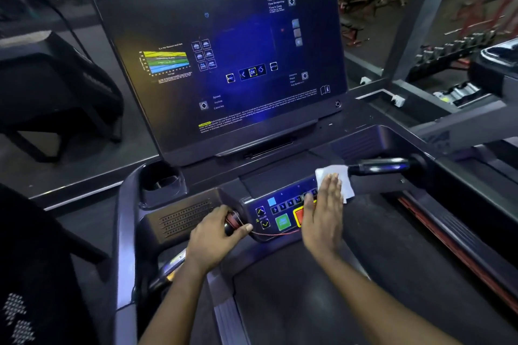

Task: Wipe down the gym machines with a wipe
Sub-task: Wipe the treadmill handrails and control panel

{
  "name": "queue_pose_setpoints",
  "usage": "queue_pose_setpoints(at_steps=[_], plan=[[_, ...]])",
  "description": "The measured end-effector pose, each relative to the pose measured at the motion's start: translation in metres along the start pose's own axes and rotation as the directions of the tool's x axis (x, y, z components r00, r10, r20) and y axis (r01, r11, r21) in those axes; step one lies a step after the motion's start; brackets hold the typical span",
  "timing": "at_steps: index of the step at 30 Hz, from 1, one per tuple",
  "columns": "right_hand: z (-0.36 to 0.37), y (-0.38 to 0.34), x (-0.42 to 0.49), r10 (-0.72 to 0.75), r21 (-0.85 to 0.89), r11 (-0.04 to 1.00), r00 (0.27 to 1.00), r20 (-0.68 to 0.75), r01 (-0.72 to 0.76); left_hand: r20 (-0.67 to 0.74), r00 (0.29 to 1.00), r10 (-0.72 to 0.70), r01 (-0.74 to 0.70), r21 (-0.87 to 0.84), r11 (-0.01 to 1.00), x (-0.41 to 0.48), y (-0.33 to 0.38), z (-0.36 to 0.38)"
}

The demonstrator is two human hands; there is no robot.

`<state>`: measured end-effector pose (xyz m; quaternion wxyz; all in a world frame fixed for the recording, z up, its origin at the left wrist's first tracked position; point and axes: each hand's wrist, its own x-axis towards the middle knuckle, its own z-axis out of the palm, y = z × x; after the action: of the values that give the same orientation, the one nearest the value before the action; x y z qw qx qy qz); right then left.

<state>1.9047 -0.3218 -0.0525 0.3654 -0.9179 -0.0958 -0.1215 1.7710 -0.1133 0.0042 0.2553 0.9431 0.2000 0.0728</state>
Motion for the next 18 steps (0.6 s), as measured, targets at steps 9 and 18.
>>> queue_pose_setpoints(at_steps=[9,18], plan=[[-0.009,-0.003,0.03,0.216,0.077,0.974,0.976,-0.028,-0.213,0.029,0.999,0.015,-0.015,0.004,1.0,0.0,-0.005,0.002],[-0.009,0.015,-0.015,0.037,-0.019,0.999,0.999,0.038,-0.036,0.068,0.997,0.023,-0.023,0.001,1.0,0.002,-0.008,0.002]])
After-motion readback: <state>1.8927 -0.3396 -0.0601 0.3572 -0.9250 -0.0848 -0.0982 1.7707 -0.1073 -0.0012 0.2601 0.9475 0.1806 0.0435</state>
